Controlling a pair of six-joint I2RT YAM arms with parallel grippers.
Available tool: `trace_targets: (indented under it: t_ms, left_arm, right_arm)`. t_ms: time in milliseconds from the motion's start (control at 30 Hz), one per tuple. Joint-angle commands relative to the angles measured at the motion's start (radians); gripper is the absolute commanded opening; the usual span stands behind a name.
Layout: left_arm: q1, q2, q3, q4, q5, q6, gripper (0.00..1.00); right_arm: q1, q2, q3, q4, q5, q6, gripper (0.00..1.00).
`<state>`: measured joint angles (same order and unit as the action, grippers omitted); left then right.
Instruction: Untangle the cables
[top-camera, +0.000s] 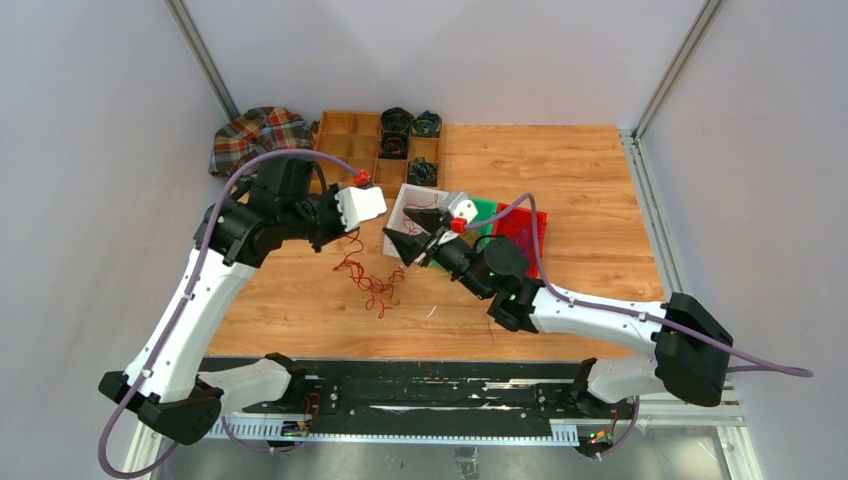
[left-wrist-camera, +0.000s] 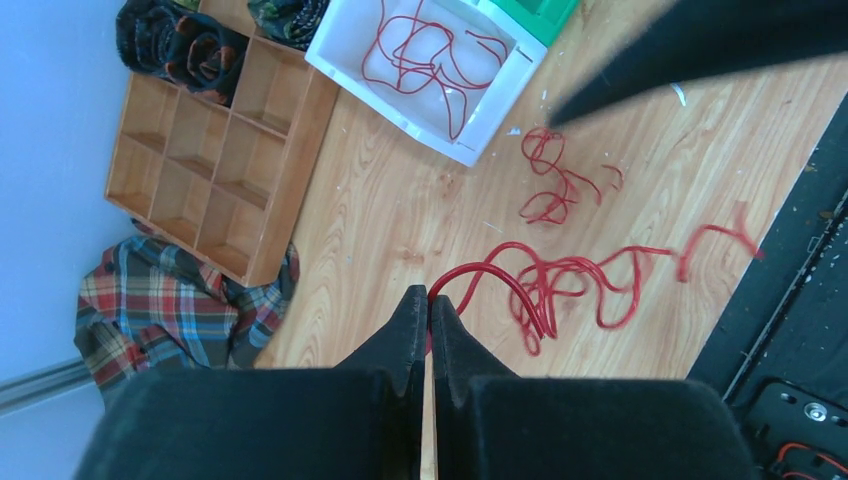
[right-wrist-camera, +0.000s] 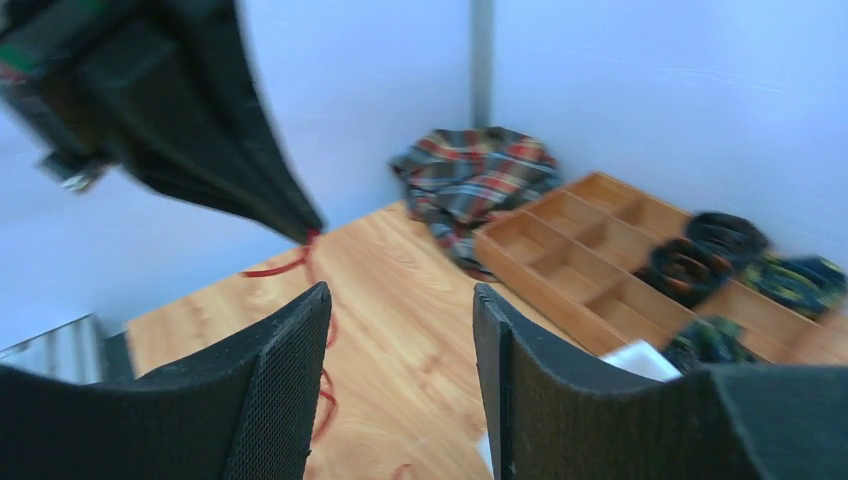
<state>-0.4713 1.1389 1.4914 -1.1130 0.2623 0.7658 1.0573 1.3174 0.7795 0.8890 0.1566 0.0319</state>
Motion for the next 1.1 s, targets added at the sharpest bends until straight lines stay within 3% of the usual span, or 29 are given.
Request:
trace_targets:
  t_ms: [0, 467, 700, 1067]
  left_arm:
    - [0.003, -0.033, 0.027, -0.044, 0.015, -0.034, 0.01]
    - [0.003, -0.076, 0.150, -0.048, 0.090, -0.066, 0.00]
    - [0.002, -0.079, 0.205, -0.050, 0.122, -0.081, 0.00]
    - [0.002, -0.043, 0.374, -0.050, 0.181, -0.113, 0.00]
  right_arm:
    - [0.053, 0.034, 0.054, -0.033, -0.190, 0.017, 0.55]
    - [0.073, 0.199, 0.126, -0.012, -0.276, 0.092, 0.56]
    - [0.073, 0.300, 0.185, 0.031, -0.242, 0.120, 0.57]
    - [0.073, 0.435, 0.210, 0.074, -0.241, 0.204, 0.49]
